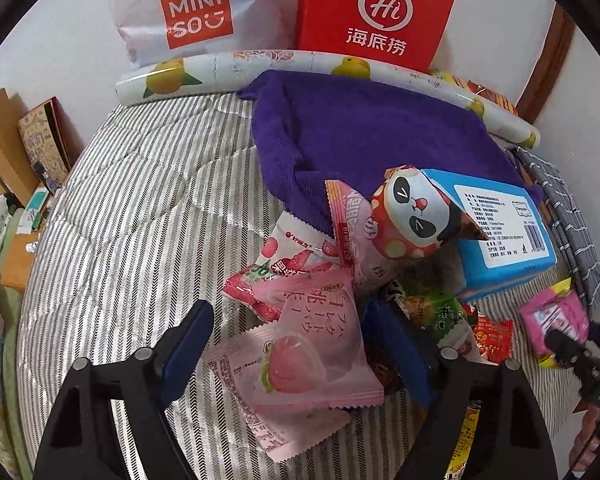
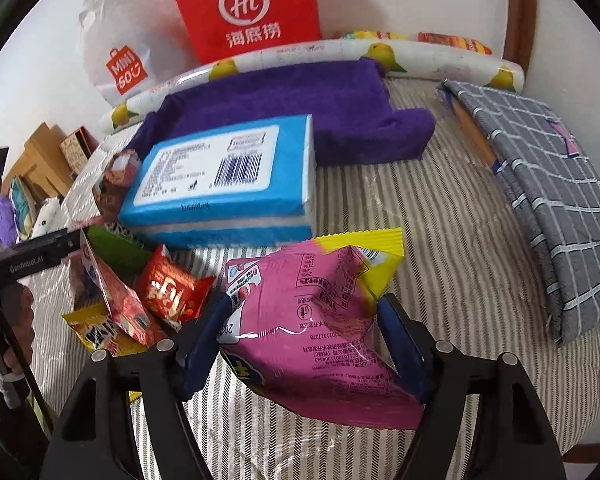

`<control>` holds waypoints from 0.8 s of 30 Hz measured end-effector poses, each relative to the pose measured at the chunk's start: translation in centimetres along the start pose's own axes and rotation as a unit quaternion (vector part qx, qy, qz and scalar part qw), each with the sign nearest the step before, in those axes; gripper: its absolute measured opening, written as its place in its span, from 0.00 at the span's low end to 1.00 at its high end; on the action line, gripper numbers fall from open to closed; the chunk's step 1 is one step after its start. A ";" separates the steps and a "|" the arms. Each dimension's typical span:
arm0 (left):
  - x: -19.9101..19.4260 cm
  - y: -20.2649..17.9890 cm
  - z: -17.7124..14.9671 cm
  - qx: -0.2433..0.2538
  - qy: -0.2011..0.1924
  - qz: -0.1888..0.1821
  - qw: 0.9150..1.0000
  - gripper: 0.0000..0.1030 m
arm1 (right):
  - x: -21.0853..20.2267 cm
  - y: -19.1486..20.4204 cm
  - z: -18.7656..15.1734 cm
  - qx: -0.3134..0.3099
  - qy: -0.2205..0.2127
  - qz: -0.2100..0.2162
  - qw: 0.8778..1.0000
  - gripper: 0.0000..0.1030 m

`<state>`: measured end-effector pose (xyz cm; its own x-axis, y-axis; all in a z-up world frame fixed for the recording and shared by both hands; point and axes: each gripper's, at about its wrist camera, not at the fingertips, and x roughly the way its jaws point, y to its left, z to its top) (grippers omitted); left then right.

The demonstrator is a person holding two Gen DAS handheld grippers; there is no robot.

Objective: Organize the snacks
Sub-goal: 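Grasp the pink peach candy packet with the left tool while the right tool lifts the pink bag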

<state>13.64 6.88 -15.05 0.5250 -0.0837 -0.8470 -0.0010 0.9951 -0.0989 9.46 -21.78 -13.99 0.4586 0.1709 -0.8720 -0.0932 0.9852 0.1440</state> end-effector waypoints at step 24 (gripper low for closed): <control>-4.4 0.7 -1.4 -0.004 -0.027 -0.029 0.999 0.32 | -4.1 1.0 -0.2 -0.013 -0.035 -0.001 0.999 0.71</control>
<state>10.19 7.85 -12.10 0.5700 -0.1374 -0.8101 0.0243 0.9883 -0.1506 7.37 -21.52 -10.40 0.5186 0.1702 -0.8379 -0.1141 0.9850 0.1295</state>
